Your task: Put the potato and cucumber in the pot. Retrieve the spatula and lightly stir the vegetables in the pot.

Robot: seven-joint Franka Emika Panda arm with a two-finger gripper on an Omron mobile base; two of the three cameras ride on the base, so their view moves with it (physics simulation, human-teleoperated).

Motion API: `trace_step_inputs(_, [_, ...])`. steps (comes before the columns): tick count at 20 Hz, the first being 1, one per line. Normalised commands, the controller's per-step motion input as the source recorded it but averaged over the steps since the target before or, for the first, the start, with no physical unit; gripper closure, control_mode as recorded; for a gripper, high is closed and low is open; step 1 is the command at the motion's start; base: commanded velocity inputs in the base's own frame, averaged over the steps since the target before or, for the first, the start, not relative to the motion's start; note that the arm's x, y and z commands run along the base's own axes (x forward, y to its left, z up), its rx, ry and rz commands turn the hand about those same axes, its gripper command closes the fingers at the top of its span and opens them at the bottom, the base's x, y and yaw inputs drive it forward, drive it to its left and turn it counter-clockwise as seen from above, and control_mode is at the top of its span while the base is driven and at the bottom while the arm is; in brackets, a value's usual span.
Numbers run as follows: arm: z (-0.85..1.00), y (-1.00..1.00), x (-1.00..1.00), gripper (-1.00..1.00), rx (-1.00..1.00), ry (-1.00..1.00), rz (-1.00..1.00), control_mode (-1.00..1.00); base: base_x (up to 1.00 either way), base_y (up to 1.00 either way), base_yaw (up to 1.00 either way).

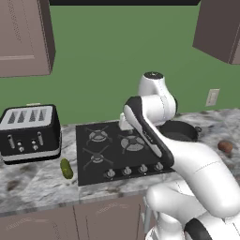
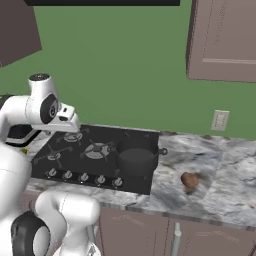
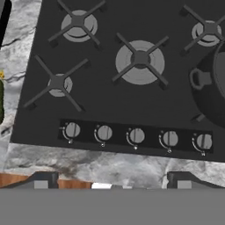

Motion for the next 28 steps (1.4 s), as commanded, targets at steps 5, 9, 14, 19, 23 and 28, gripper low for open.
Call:
trace_step_inputs(5, [-0.29, 0.86, 0.07, -1.00, 0.00, 0.00, -0.07, -1.00, 0.00, 0.00, 0.00])
trace_step_inputs(9, [-0.36, 0.83, 0.00, -1.00, 0.00, -0.05, 0.03, -1.00, 0.00, 0.00, 0.00])
trace_step_inputs(14, [-0.30, 0.76, 0.06, -1.00, -0.04, -0.19, 0.01, -1.00, 0.00, 0.00, 0.00])
trace_step_inputs(19, [-0.21, 0.64, 0.23, -1.00, -0.02, -0.02, 0.00, -1.00, 0.00, 0.00, 0.00])
trace_step_inputs(23, [-0.28, 0.59, 0.20, -1.00, 0.00, 0.00, 0.00, -1.00, 0.00, 0.00, 0.00])
trace_step_inputs(28, [-0.23, 0.49, 0.13, -1.00, 0.00, 0.02, 0.00, -1.00, 0.00, 0.00, 0.00])
